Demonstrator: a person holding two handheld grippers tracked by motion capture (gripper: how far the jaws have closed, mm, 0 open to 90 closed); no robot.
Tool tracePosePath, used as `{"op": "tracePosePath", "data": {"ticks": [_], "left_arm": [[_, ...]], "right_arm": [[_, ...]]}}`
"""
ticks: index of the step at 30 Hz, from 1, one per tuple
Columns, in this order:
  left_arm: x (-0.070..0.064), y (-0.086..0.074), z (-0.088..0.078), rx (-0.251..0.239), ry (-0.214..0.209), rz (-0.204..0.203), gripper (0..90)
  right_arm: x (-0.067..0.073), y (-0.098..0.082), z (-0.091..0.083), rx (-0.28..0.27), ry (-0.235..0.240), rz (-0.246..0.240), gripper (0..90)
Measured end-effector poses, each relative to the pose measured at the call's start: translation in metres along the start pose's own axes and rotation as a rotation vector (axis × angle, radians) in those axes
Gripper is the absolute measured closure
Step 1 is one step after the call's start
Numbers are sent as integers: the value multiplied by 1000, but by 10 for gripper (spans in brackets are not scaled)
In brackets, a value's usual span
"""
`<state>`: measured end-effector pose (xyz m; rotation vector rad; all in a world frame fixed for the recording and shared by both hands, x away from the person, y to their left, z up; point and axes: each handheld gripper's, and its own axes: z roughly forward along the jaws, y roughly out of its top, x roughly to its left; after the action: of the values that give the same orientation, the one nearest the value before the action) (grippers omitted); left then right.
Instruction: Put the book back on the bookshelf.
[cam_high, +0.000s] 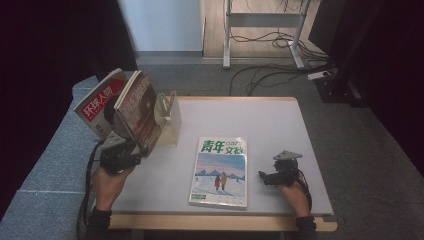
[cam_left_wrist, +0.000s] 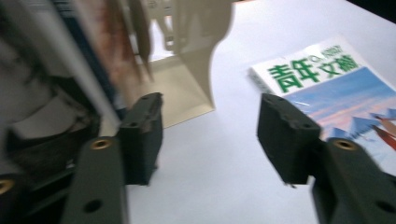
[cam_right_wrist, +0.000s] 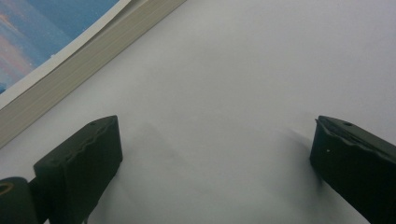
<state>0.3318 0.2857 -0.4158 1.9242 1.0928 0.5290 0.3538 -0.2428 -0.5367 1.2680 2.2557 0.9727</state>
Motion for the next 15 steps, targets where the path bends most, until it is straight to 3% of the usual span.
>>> {"op": "tracePosePath", "data": {"ticks": [9,11,13,15], "left_arm": [[-15,-2,18,25,-60,54,152],[-19,-2,22,31,-84,60,139],[-24,-3,28,51,-101,86,91],[-29,-4,33,65,-90,111,73]], "right_arm": [[0,0,0,0,-1,0,14],[0,0,0,0,-1,0,14],[0,0,0,0,-1,-1,14],[0,0,0,0,-1,-1,14]]}}
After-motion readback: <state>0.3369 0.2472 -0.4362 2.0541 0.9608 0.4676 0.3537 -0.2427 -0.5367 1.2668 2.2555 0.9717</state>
